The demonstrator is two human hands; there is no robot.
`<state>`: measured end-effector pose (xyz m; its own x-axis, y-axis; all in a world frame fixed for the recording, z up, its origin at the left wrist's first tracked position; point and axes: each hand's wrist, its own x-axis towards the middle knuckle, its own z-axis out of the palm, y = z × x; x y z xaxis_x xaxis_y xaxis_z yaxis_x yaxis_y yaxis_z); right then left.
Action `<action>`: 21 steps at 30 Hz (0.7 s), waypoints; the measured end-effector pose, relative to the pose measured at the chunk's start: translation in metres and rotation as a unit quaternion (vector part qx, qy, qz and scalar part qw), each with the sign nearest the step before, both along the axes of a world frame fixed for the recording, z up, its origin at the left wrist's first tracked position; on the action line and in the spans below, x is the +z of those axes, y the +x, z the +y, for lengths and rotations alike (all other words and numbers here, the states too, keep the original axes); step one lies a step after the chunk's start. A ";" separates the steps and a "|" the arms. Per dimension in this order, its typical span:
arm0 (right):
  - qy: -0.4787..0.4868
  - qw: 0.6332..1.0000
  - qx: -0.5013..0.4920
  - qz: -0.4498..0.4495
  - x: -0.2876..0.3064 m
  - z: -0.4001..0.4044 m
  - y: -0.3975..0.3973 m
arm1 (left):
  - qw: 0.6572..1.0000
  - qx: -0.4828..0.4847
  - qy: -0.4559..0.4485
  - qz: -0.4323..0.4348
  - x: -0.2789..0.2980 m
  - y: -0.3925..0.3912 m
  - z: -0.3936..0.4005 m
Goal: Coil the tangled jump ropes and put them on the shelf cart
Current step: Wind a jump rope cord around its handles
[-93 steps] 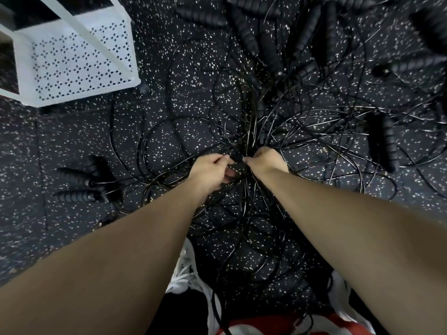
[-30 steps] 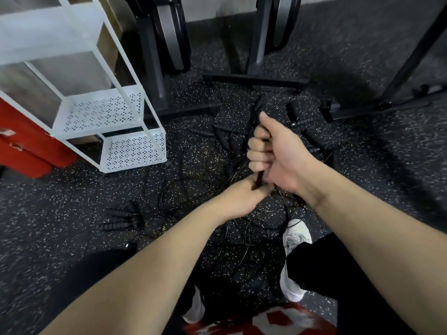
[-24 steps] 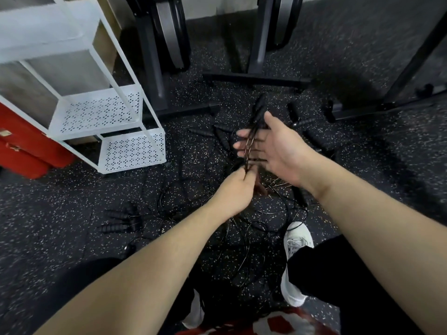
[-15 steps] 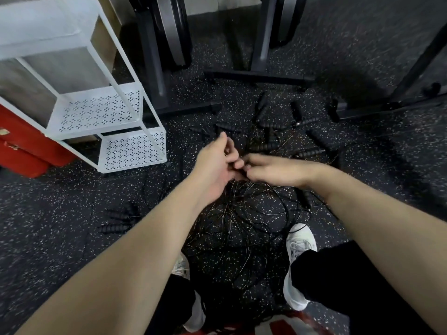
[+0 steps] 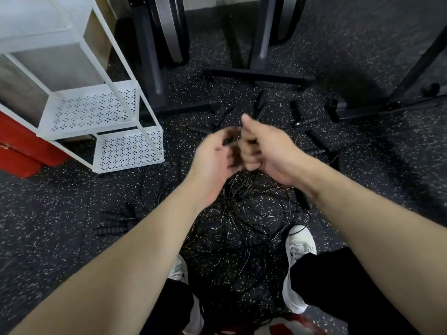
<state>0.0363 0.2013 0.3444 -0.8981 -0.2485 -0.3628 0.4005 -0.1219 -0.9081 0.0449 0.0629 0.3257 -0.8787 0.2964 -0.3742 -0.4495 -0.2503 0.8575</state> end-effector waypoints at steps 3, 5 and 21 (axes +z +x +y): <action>-0.141 0.987 -0.065 -0.040 0.011 0.002 -0.006 | 0.964 -0.151 -0.215 0.048 -0.010 0.007 0.008; -0.192 0.976 -0.084 -0.064 0.012 0.003 -0.009 | 0.903 -0.254 -0.334 0.094 -0.016 0.013 0.011; 0.217 0.966 0.124 0.056 -0.021 0.027 -0.010 | 0.988 0.043 -0.148 0.008 0.003 -0.009 -0.001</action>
